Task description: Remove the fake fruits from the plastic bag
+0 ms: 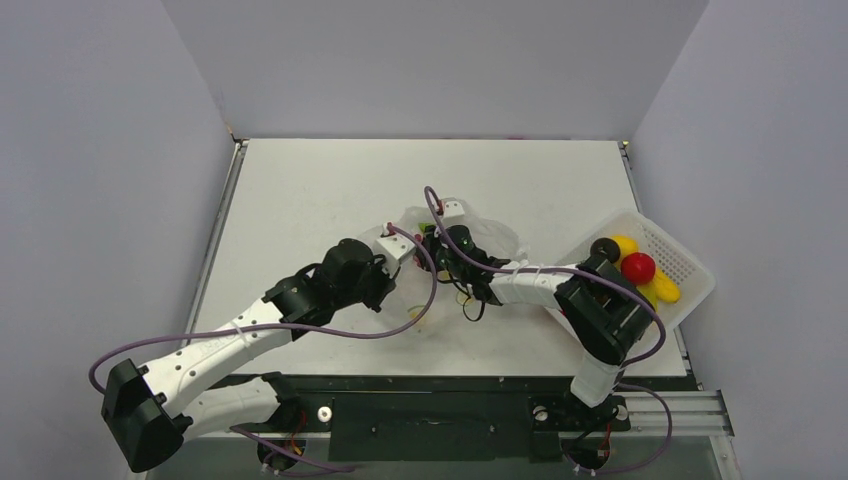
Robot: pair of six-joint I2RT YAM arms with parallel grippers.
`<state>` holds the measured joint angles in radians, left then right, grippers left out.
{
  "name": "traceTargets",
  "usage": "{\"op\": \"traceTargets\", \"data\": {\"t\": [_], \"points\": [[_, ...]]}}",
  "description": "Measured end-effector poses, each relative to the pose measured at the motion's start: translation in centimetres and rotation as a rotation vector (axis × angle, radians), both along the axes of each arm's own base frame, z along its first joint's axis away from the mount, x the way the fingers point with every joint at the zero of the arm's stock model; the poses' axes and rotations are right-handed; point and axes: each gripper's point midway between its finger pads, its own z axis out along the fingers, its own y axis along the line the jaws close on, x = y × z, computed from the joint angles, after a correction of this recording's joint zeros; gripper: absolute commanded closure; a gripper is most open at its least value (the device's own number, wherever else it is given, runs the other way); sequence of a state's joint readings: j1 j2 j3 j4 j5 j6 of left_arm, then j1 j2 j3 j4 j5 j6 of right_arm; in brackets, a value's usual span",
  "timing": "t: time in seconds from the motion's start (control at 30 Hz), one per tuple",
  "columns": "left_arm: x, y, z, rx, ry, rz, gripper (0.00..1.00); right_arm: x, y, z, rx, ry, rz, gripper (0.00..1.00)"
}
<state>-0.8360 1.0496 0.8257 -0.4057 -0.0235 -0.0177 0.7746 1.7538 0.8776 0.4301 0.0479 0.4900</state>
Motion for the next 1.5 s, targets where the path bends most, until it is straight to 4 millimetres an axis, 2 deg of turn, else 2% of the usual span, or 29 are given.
{"op": "traceTargets", "data": {"t": [0.23,0.57,0.9,1.1,1.3,1.43,1.5], "points": [[1.4,1.5,0.7,0.031,-0.063,0.096,1.0,-2.5,-0.1,1.3,0.0,0.139,0.04,1.0],[2.9,3.3,0.9,0.061,-0.1,0.197,1.0,-5.6,-0.7,5.6,0.027,0.342,0.078,1.0],[3.9,4.5,0.2,0.089,-0.093,0.268,1.0,-5.0,-0.9,11.8,0.13,0.393,0.134,1.0],[4.3,5.1,0.3,0.097,-0.101,0.303,1.0,-4.1,-3.1,17.3,0.243,0.36,0.137,1.0],[4.9,5.8,0.4,0.089,-0.095,0.334,1.0,-4.5,-6.2,23.8,0.375,0.268,0.146,1.0],[5.1,6.0,0.4,0.078,-0.085,0.343,1.0,-4.7,-9.3,28.5,0.483,0.177,0.117,1.0],[5.1,6.0,0.4,0.073,-0.082,0.347,1.0,-4.3,-11.9,30.5,0.527,0.113,0.06,1.0]]}}
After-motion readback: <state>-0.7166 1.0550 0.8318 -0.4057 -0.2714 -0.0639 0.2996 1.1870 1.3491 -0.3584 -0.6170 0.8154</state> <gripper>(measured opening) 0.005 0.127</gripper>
